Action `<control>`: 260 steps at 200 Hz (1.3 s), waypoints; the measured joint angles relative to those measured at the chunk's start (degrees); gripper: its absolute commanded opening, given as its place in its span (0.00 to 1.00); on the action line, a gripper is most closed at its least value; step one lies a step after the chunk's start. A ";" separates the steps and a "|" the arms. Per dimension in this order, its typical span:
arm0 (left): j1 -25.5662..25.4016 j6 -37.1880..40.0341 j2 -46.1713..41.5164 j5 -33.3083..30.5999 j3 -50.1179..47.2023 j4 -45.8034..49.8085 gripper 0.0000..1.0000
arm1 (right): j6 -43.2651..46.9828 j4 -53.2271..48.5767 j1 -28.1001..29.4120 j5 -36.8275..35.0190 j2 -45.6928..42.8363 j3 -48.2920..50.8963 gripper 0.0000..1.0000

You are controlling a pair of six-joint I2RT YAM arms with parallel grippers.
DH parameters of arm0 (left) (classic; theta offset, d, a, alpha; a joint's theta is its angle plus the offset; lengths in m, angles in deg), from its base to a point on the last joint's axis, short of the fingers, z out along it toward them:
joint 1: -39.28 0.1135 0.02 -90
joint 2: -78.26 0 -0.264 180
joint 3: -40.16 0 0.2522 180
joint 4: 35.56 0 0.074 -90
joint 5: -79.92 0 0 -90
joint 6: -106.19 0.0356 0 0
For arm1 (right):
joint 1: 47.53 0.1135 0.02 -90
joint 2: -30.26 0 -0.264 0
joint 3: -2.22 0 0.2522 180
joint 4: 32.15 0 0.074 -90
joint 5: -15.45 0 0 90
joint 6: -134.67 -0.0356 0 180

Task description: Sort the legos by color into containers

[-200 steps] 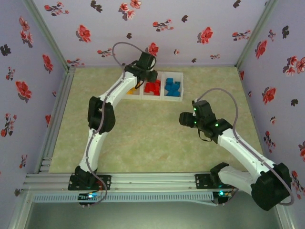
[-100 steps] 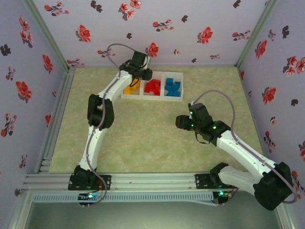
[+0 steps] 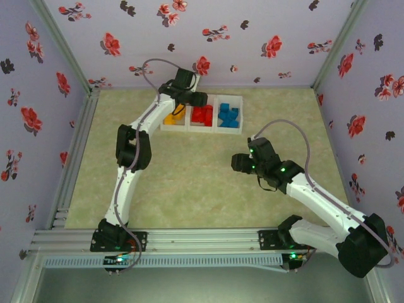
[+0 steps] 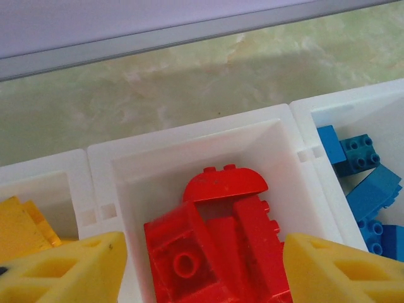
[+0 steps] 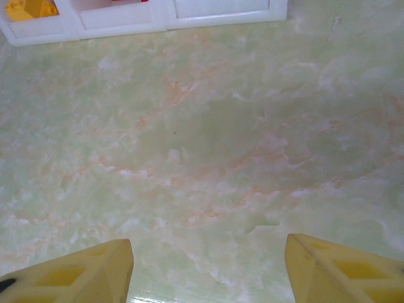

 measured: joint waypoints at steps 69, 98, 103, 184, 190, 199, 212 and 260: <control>-0.26 -0.24 -14.10 -0.17 -17.55 -4.59 0.84 | -0.35 -0.46 0.20 -1.73 1.99 -0.44 0.69; -0.37 -0.20 -28.72 -3.41 -27.56 -9.22 0.91 | 1.22 -1.53 0.20 -3.96 4.31 -3.39 0.74; -0.37 0.02 -31.50 -4.26 -29.24 -10.34 0.92 | 1.68 -1.75 0.15 -4.35 4.50 -4.09 0.74; 0.31 1.79 -52.04 -13.09 -38.71 -6.67 1.00 | 11.76 -5.77 -14.19 -4.39 7.87 -18.64 1.00; 0.35 1.68 -52.52 -13.77 -38.64 -5.27 1.00 | 12.15 -5.99 -15.34 -3.78 8.20 -19.34 1.00; 0.35 1.36 -53.16 -15.28 -38.36 -2.78 1.00 | 12.59 -6.03 -16.98 -2.51 8.48 -20.04 0.99; 0.46 0.94 -53.77 -18.03 -37.46 0.83 1.00 | 12.79 -6.01 -19.58 -0.72 8.48 -20.55 1.00; 4.42 0.66 -61.18 -29.00 -41.40 5.70 1.00 | 12.76 -6.64 -24.55 0.31 8.33 -22.71 1.00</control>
